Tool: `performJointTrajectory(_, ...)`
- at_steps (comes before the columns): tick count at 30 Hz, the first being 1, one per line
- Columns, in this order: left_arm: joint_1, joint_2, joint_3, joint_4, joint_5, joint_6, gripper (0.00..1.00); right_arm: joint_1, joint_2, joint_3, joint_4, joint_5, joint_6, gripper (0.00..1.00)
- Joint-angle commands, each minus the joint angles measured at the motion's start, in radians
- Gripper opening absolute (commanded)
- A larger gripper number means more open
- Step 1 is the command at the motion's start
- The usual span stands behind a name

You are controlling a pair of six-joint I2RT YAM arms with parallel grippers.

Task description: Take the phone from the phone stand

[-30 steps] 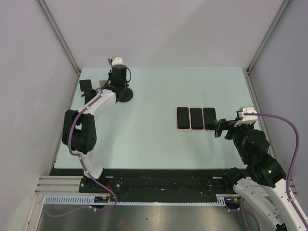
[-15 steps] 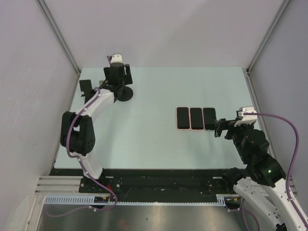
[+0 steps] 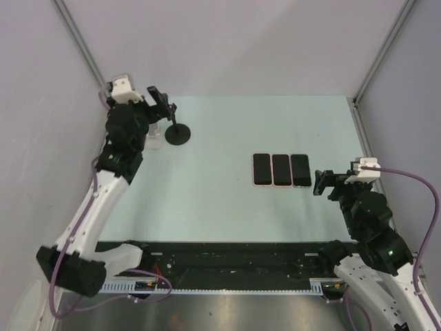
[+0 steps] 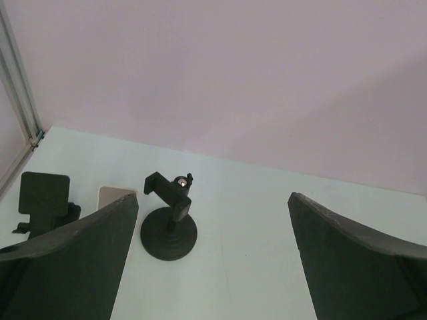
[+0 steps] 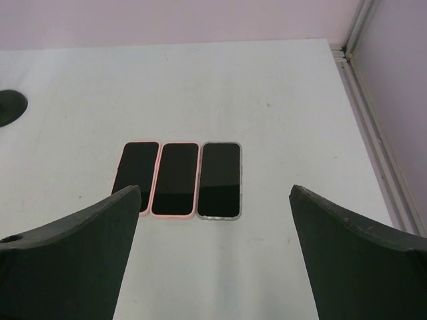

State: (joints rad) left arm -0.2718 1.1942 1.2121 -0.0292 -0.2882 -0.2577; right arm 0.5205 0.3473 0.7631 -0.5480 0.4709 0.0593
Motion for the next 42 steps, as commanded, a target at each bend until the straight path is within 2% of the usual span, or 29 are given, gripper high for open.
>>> performJointTrajectory(1,0.005,-0.238,-0.130,0.008,0.027,-0.012,1.00,-0.017,-0.057,-0.008,0.048,0.115,0.033,1.00)
performJointTrajectory(3,0.005,-0.329,-0.215,0.008,0.018,-0.003,1.00,-0.023,-0.077,-0.013,0.057,0.138,0.043,1.00)
performJointTrajectory(10,0.005,-0.796,-0.445,0.006,0.006,-0.008,1.00,-0.050,-0.134,-0.031,0.089,0.239,0.074,1.00)
performJointTrajectory(15,0.005,-1.046,-0.565,0.006,-0.069,0.046,1.00,-0.065,-0.148,-0.038,0.122,0.276,0.073,1.00)
performJointTrajectory(18,0.005,-1.139,-0.621,0.008,-0.100,0.055,1.00,-0.066,-0.149,-0.038,0.140,0.302,0.070,1.00)
performJointTrajectory(24,0.005,-1.193,-0.714,0.017,-0.135,0.041,1.00,-0.066,-0.131,-0.041,0.163,0.334,0.042,1.00)
performJointTrajectory(28,0.009,-1.193,-0.738,0.063,-0.053,0.060,1.00,-0.097,-0.116,-0.065,0.177,0.312,0.047,1.00)
performJointTrajectory(35,0.009,-1.277,-0.775,0.126,-0.023,0.074,1.00,-0.385,-0.152,-0.107,0.218,0.075,0.108,1.00)
performJointTrajectory(37,0.011,-1.280,-0.773,0.127,-0.017,0.068,1.00,-0.413,-0.157,-0.113,0.227,0.028,0.120,1.00)
performJointTrajectory(42,0.008,-1.288,-0.772,0.127,-0.017,0.061,1.00,-0.428,-0.156,-0.114,0.230,0.031,0.120,1.00)
